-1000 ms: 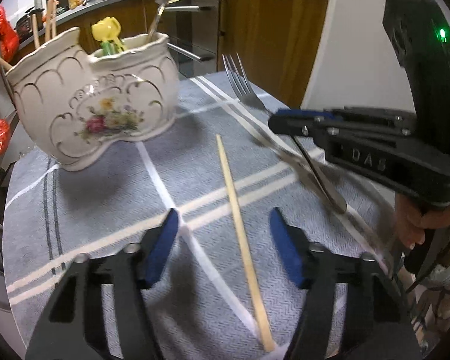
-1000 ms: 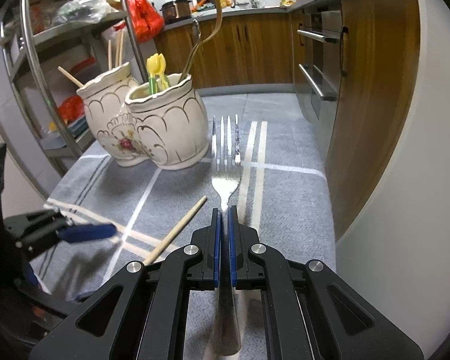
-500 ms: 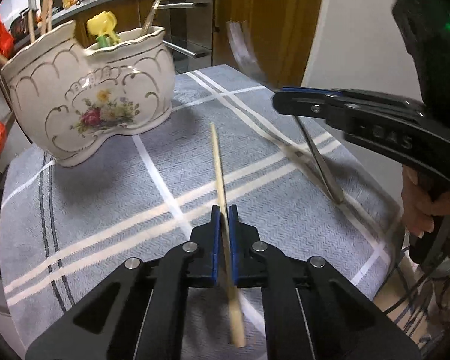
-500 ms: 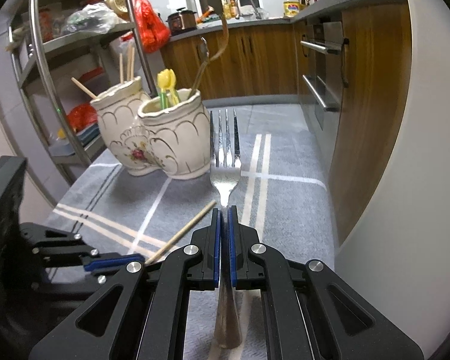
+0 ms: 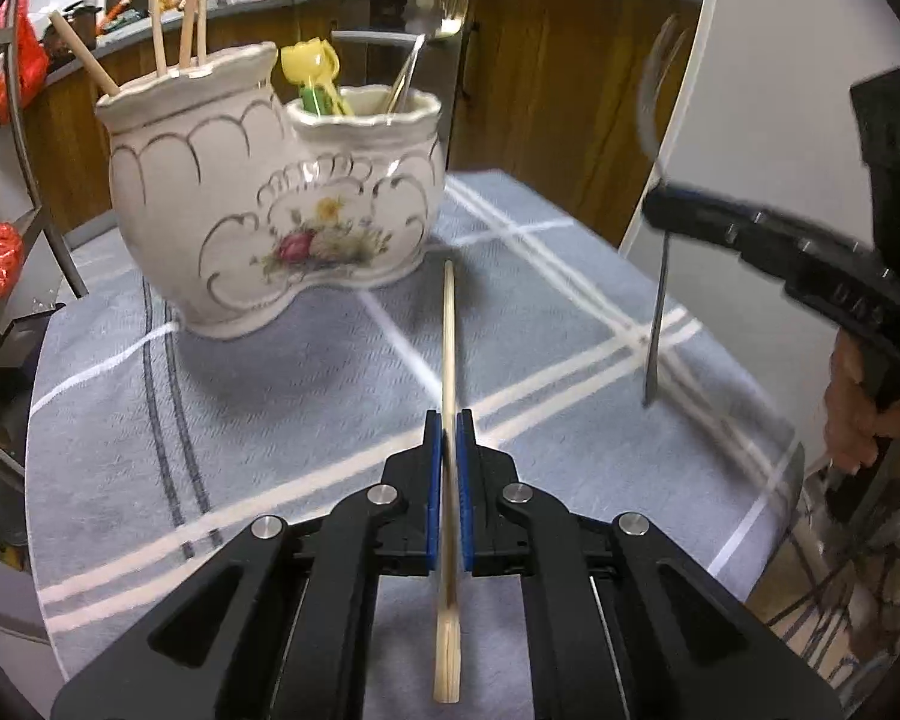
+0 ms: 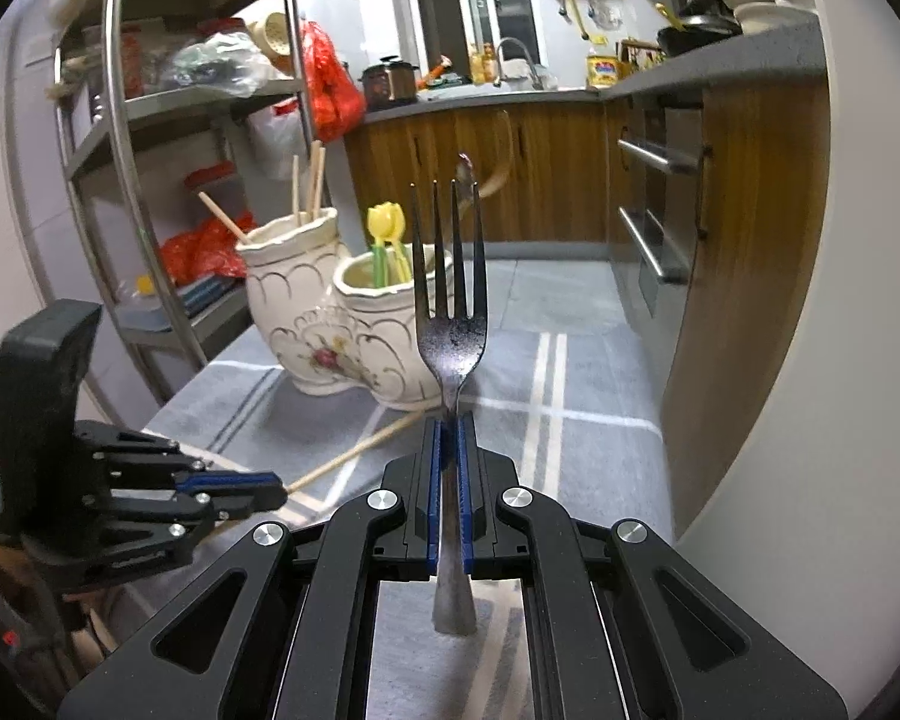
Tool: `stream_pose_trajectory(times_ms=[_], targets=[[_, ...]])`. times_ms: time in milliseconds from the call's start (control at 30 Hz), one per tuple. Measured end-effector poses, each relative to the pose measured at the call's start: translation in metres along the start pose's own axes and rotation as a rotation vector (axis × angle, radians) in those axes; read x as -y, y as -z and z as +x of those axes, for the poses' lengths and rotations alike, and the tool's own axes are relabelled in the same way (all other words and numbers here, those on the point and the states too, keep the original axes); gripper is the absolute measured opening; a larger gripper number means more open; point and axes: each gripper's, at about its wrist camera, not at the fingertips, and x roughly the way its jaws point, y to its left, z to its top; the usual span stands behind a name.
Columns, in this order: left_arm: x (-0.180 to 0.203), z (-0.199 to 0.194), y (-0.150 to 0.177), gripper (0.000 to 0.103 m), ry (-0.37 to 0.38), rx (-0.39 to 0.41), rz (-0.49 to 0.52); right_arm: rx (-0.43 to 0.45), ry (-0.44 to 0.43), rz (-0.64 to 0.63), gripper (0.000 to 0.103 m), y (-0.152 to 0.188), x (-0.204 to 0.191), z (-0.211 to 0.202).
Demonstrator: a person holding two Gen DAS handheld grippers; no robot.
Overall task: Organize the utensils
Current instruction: 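Lift chopstick over tall pot with left tool while right tool carries fork to short pot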
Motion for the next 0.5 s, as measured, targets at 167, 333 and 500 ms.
stream_pose_trajectory(times_ms=[167,333,500], targets=[[-0.001,0.001,0.002,0.005,-0.021,-0.089,0.053,0.010,-0.003,-0.008,0.006,-0.002,-0.005,-0.004],[0.000,0.014,0.004,0.007,-0.030,-0.149,0.083,0.021,-0.008,-0.019,0.006,-0.005,-0.008,-0.009],[0.003,0.022,-0.001,0.015,-0.025,-0.164,0.098,0.029,-0.012,-0.023,0.006,-0.006,-0.011,-0.012]])
